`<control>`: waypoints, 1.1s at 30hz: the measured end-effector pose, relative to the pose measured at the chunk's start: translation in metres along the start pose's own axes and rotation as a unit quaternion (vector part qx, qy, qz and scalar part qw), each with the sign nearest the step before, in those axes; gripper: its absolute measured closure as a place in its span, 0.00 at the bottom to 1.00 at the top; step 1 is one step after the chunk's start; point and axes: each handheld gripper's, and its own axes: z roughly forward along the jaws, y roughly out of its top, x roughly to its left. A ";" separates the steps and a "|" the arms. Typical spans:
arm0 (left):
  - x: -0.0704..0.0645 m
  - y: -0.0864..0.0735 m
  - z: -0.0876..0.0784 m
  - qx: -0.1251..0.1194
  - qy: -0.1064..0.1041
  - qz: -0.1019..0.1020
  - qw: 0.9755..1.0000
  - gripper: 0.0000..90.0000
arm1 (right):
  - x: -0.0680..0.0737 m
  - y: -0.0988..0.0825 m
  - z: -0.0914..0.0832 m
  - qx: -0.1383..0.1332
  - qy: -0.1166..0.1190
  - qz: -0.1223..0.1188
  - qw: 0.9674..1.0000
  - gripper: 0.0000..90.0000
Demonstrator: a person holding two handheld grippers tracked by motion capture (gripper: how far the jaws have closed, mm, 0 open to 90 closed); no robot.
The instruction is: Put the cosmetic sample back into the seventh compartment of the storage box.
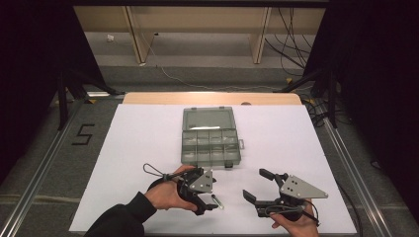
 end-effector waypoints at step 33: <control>0.006 0.020 0.040 0.117 -0.065 0.063 0.989 0.46 | 0.001 0.000 -0.001 0.007 0.009 0.010 1.000 0.18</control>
